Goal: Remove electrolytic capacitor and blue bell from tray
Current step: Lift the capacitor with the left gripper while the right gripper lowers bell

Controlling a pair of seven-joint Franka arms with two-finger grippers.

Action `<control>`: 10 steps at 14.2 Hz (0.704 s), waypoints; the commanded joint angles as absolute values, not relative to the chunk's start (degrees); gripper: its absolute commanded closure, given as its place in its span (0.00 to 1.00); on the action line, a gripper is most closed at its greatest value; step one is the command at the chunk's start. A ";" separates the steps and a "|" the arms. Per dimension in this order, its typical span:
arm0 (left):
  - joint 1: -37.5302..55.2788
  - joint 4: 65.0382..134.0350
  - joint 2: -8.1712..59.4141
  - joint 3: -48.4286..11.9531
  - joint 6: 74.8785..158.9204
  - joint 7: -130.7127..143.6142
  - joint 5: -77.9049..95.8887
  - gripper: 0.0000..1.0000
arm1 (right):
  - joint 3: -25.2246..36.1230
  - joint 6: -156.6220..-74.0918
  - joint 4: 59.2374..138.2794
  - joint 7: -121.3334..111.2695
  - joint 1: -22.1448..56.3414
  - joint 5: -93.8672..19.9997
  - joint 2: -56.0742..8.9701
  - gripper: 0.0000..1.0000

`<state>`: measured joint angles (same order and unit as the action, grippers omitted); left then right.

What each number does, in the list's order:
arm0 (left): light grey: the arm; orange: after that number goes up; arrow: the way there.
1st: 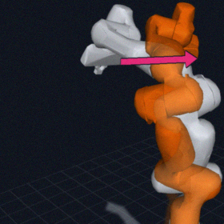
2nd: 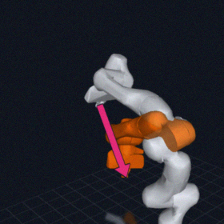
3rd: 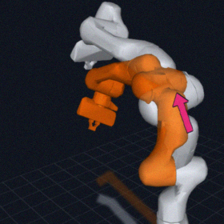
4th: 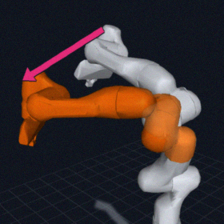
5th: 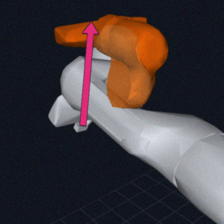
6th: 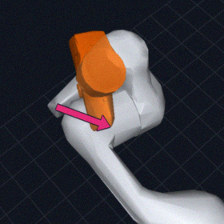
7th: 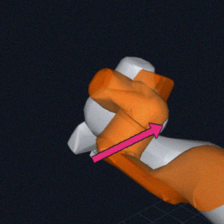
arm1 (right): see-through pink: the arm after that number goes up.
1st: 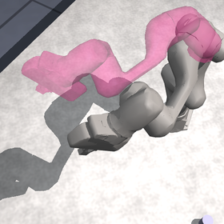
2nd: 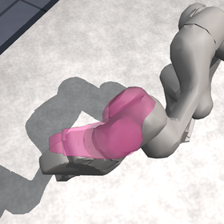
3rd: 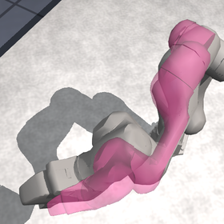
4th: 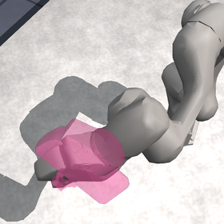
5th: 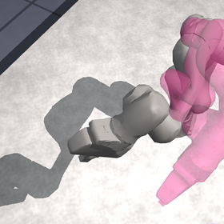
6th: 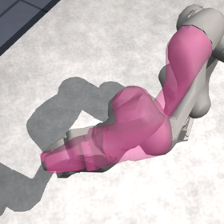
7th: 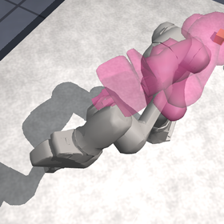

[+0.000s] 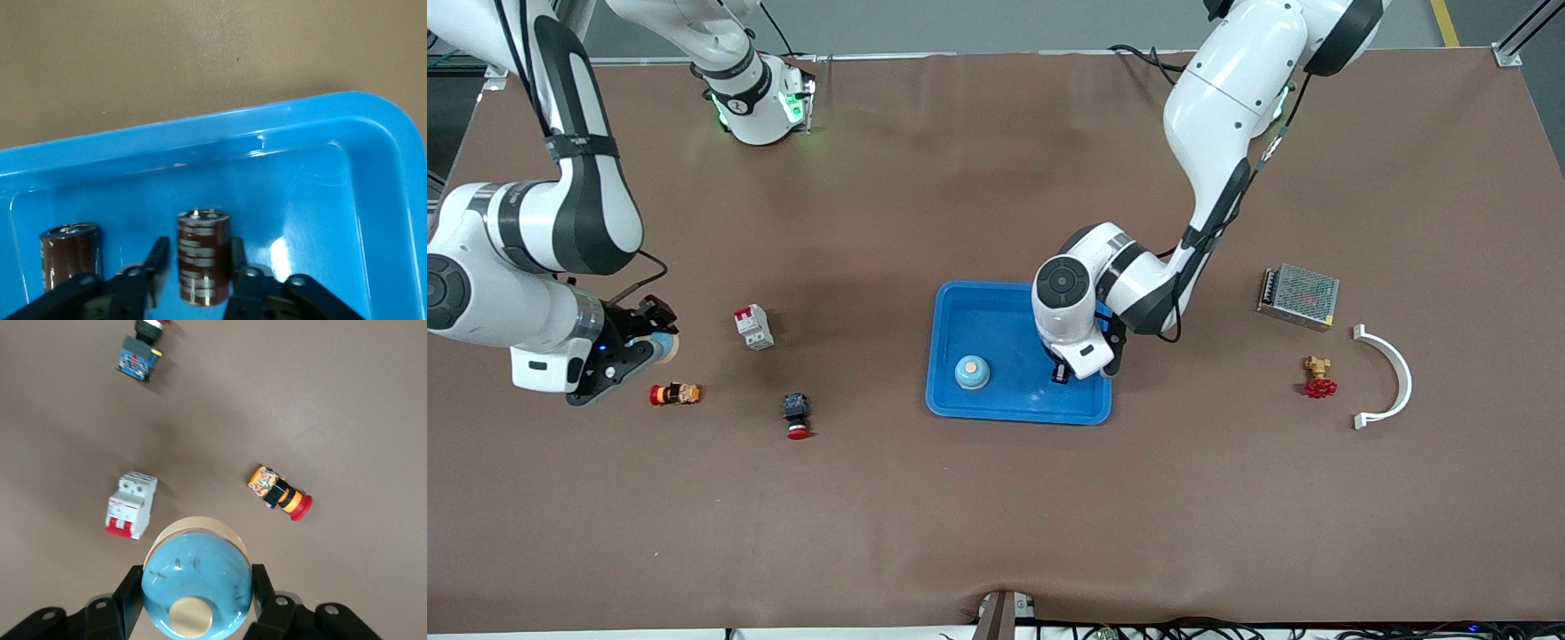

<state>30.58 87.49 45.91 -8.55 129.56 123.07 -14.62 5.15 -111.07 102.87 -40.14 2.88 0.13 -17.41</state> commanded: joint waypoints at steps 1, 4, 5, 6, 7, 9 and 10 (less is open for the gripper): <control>31.20 86.92 46.23 -8.26 129.64 123.40 -17.39 1.00 | 4.22 -115.39 107.39 -43.23 0.71 1.32 -15.38 0.55; 30.94 86.84 45.62 -8.26 129.64 120.25 -17.67 1.00 | 4.22 -120.39 111.78 -45.16 -0.52 1.58 -15.47 0.55; 30.68 86.66 45.35 -8.35 129.29 117.62 -17.58 1.00 | 4.22 -122.67 113.54 -46.22 -1.22 1.58 -15.47 0.55; 30.33 86.66 44.57 -8.35 129.03 115.68 -17.58 1.00 | 4.13 -124.96 115.21 -46.58 -1.67 1.58 -15.56 0.55; 30.06 86.66 44.21 -8.35 128.85 114.10 -17.49 1.00 | 4.13 -126.63 116.44 -47.19 -2.02 1.58 -15.56 0.55; 29.45 86.66 43.34 -8.44 127.63 110.93 -17.40 1.00 | 4.13 -127.44 117.51 -47.46 -2.46 1.58 -15.56 0.55; 29.36 86.57 42.72 -8.44 125.96 108.74 -17.23 1.00 | 4.13 -128.31 118.38 -47.63 -2.90 1.58 -15.56 0.55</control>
<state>29.66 86.12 44.89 -8.46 128.80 111.92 -16.49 5.14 -126.85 115.79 -46.78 -1.23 0.34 -17.40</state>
